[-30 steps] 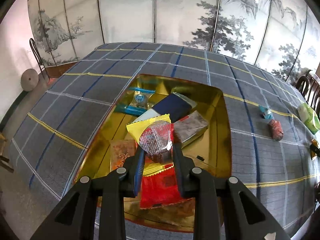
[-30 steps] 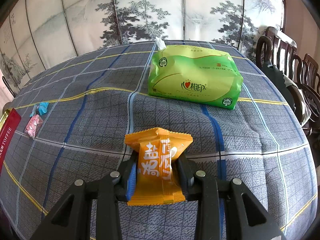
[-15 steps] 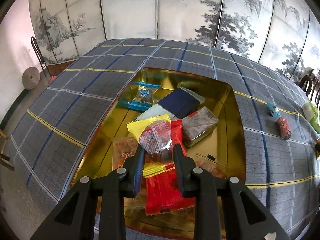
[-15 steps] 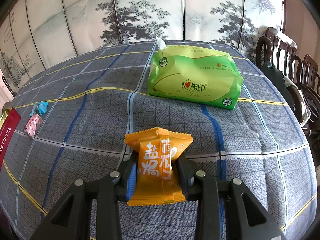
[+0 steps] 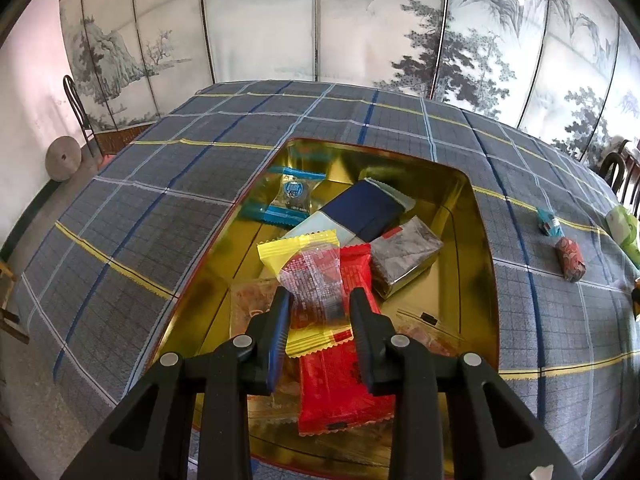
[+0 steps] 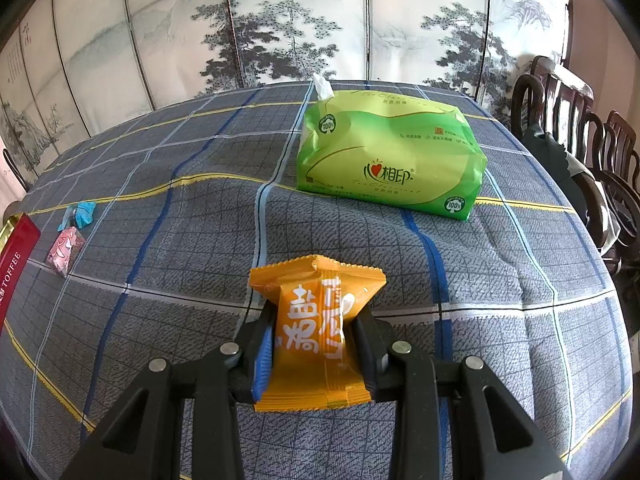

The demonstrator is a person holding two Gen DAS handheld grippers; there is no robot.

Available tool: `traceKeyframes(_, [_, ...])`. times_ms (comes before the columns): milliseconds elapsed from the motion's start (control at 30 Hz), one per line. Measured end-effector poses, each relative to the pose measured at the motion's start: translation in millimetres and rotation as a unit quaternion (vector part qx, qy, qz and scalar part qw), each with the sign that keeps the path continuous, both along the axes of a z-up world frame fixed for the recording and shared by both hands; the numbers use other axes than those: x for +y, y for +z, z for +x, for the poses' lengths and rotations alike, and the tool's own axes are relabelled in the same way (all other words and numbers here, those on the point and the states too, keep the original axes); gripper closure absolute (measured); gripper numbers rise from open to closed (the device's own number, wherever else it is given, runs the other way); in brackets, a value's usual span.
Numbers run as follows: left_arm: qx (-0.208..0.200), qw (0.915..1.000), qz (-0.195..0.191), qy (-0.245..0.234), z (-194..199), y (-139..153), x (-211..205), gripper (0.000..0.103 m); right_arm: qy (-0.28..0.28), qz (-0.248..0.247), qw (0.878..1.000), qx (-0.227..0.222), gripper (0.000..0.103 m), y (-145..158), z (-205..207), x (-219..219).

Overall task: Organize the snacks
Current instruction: 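Carry the yellow candy packet over the gold tin with the left tool, then open the left tool to drop the yellow candy packet into the tin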

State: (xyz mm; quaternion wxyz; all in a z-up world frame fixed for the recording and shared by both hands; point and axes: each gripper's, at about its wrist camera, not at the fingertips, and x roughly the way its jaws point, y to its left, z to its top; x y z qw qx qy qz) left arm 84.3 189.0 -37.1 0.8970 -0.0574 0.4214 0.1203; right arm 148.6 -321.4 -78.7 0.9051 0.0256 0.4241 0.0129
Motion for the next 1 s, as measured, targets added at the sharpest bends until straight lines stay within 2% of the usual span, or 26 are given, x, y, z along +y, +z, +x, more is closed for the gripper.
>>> traceKeyframes(533, [-0.009, 0.9998, 0.016, 0.006, -1, 8, -1, 0.073, 0.0, -0.001, 1.0, 0.0, 0.069, 0, 0, 0])
traceKeyframes(733, [-0.02, 0.9989, 0.041, 0.013, -3, 14, -4, 0.058, 0.0, -0.001, 1.0, 0.001, 0.069, 0, 0, 0])
traceKeyframes(800, [-0.025, 0.9983, 0.05, 0.015, -5, 17, -5, 0.048, 0.0, -0.002, 1.0, 0.001, 0.068, 0, 0, 0])
traceKeyframes(1000, [-0.04, 0.9955, 0.084, 0.018, -8, 28, -9, 0.036, 0.001, -0.022, 1.0, 0.003, 0.067, 1, -1, 4])
